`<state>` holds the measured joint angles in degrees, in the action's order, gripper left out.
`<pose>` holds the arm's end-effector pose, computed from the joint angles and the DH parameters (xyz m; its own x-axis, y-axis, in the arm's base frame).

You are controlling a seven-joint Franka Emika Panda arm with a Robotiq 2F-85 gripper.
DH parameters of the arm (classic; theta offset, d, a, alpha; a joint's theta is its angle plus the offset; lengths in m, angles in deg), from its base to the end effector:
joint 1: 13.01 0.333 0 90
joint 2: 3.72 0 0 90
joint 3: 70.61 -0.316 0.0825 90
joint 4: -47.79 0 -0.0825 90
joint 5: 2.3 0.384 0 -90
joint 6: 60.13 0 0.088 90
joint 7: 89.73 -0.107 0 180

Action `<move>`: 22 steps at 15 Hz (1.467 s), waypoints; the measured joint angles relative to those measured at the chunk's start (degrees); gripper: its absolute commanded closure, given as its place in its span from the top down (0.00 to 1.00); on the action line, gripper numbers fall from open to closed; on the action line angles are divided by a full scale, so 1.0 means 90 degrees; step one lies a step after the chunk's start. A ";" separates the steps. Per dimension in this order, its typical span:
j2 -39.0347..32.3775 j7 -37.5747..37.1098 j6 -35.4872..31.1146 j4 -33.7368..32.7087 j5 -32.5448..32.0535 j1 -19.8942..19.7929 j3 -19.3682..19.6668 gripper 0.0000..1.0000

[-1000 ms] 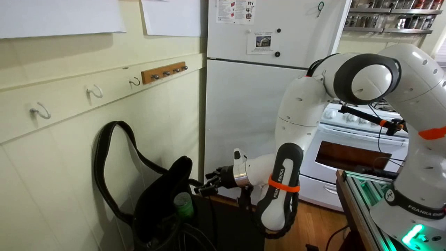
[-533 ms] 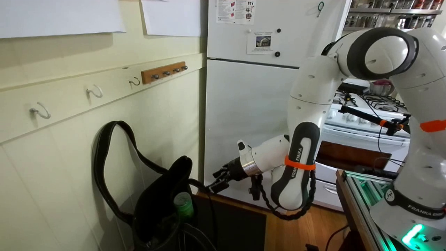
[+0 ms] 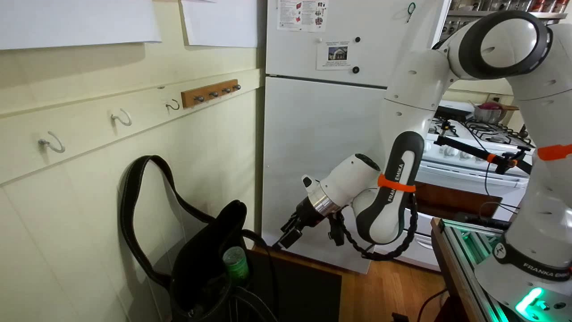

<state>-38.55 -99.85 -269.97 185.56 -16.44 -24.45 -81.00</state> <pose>0.5137 0.0249 0.1509 0.7938 -0.0642 0.6048 0.0544 -0.9829 -0.1757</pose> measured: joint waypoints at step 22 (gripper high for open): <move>0.2083 0.1127 0.3986 0.0704 0.0983 -0.0242 -0.0058 1.00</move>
<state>-19.80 -89.70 -234.10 191.90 -7.59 -26.62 -81.52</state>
